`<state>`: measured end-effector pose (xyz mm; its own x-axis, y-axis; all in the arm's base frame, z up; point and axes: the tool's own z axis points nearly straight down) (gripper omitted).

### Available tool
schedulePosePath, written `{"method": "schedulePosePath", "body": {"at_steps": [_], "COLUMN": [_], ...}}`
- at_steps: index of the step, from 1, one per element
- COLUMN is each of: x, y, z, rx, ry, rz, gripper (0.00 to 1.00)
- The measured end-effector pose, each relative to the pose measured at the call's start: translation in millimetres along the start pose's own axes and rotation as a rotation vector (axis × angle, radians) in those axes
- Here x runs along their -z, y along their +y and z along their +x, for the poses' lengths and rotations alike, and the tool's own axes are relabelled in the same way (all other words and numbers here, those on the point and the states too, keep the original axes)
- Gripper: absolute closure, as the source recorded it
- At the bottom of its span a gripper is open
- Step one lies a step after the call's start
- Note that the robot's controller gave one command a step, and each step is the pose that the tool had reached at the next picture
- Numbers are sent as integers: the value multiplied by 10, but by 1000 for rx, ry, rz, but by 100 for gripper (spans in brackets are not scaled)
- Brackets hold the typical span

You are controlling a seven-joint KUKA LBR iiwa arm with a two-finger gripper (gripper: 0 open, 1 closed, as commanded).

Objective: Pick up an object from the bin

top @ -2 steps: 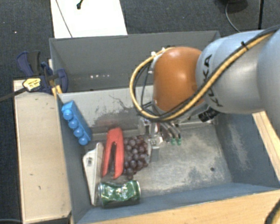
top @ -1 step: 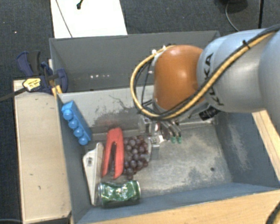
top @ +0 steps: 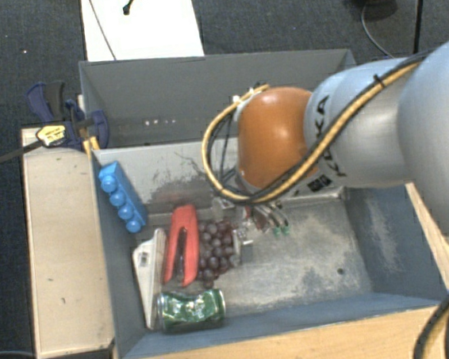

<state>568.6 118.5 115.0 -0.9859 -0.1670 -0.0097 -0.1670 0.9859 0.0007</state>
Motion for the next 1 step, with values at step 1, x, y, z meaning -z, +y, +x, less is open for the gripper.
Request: {"method": "schedulePosePath", "body": {"at_steps": [1], "x": [-259], "y": [9], "z": [51], "rx": [180], "ry": [10], "rz": [-2], "gripper": [0]}}
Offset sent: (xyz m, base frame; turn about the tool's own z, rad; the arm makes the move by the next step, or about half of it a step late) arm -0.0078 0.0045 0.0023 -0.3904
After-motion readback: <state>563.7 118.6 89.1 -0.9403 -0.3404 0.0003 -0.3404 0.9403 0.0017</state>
